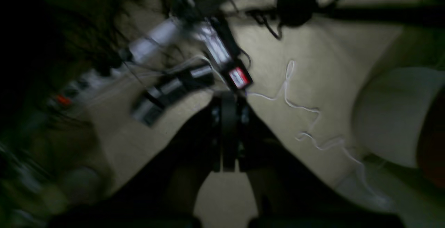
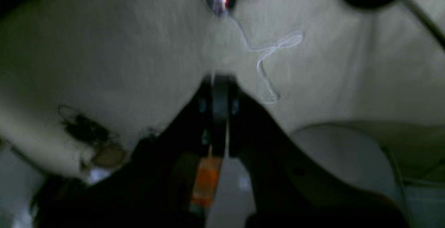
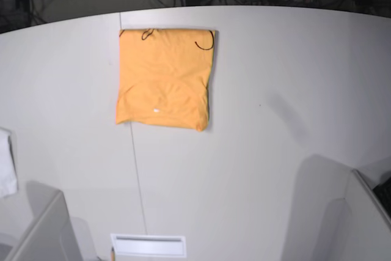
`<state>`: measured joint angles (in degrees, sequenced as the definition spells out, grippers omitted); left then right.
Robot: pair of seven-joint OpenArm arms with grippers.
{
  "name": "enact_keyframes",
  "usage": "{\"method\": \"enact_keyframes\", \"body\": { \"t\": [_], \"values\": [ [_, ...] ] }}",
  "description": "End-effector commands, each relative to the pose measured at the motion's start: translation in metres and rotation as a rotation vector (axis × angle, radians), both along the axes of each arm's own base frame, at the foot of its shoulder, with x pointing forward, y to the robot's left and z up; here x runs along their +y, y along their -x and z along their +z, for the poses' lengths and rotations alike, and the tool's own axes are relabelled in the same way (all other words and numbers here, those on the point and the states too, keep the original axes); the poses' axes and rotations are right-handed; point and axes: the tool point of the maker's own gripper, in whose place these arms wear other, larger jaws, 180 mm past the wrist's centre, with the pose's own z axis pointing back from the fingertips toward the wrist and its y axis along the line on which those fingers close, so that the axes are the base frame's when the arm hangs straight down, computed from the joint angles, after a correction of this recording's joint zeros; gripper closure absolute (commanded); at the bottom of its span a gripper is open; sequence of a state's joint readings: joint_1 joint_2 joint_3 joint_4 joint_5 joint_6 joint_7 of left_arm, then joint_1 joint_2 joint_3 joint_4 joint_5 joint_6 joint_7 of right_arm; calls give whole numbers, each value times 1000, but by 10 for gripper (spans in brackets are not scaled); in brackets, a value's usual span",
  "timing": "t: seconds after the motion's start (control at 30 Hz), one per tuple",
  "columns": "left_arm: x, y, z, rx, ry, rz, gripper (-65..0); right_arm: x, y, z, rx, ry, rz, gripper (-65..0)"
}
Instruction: Fold the T-shirt properly
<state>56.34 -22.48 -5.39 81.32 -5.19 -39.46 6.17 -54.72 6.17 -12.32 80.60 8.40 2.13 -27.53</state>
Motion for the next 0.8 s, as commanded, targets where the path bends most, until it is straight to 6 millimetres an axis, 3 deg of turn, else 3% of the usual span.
{"method": "enact_keyframes", "body": {
  "t": [0.0,0.13,0.23,0.33,0.57,0.63,0.77],
  "values": [
    [2,12,-6,39,10,5,0,-4,16,-5,50,13,13,0],
    [18,35,-49,171,-26,41,0,-9,30,-36,106,30,-19,0],
    [28,41,-73,244,-53,64,0,-22,31,-57,119,63,-21,0],
    [25,36,-93,240,-55,122,0,-32,28,-70,141,89,-17,0],
    [20,29,-133,250,-136,247,0,-59,4,-103,69,142,-36,0],
    [12,26,-142,256,-163,250,0,-63,-1,-113,41,120,-45,0],
    [-6,10,-154,173,-212,223,0,-69,-31,-122,-32,27,-97,0]
  ]
}}
